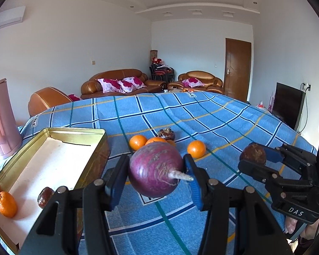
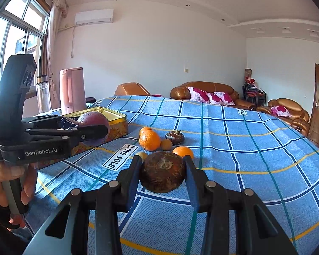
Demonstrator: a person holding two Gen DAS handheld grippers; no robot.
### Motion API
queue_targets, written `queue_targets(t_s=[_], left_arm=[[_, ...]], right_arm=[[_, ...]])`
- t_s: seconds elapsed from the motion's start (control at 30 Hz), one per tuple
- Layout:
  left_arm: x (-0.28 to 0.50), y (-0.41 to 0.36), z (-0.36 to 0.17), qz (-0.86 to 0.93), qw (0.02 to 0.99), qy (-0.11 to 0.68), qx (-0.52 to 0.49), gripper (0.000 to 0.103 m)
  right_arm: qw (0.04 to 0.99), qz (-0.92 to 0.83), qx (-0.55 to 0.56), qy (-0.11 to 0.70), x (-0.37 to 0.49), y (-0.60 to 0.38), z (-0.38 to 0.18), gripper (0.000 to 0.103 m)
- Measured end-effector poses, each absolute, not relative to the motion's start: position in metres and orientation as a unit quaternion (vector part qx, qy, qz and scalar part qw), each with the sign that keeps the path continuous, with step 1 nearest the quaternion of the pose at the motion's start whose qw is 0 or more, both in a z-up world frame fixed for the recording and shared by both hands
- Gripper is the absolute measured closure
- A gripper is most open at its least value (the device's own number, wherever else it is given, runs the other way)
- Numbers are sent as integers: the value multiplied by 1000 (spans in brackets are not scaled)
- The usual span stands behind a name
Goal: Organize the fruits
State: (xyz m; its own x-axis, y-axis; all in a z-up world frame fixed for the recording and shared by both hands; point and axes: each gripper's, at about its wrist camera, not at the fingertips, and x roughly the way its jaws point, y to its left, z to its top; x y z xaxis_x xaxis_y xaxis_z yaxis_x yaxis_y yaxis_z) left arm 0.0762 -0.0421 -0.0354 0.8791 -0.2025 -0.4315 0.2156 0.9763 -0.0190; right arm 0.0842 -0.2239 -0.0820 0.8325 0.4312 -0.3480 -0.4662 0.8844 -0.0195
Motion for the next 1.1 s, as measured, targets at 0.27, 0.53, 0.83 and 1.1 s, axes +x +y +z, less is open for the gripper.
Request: queue_targets(t_s=[0.27, 0.53, 0.83, 1.1], left_arm=[[72, -42, -34, -105, 972, 209, 15, 49], [68, -43, -32, -103, 975, 197, 18, 49], [64, -43, -31, -102, 977, 185, 18, 49], [59, -42, -28, -100, 980, 172, 18, 49]], right_arm=[[957, 235, -52, 159, 81, -225, -82, 61], [959, 236, -54, 149, 79, -225, -81, 61], [961, 235, -56, 138, 76, -225, -81, 61], [961, 238, -59, 125, 73, -224, -81, 61]])
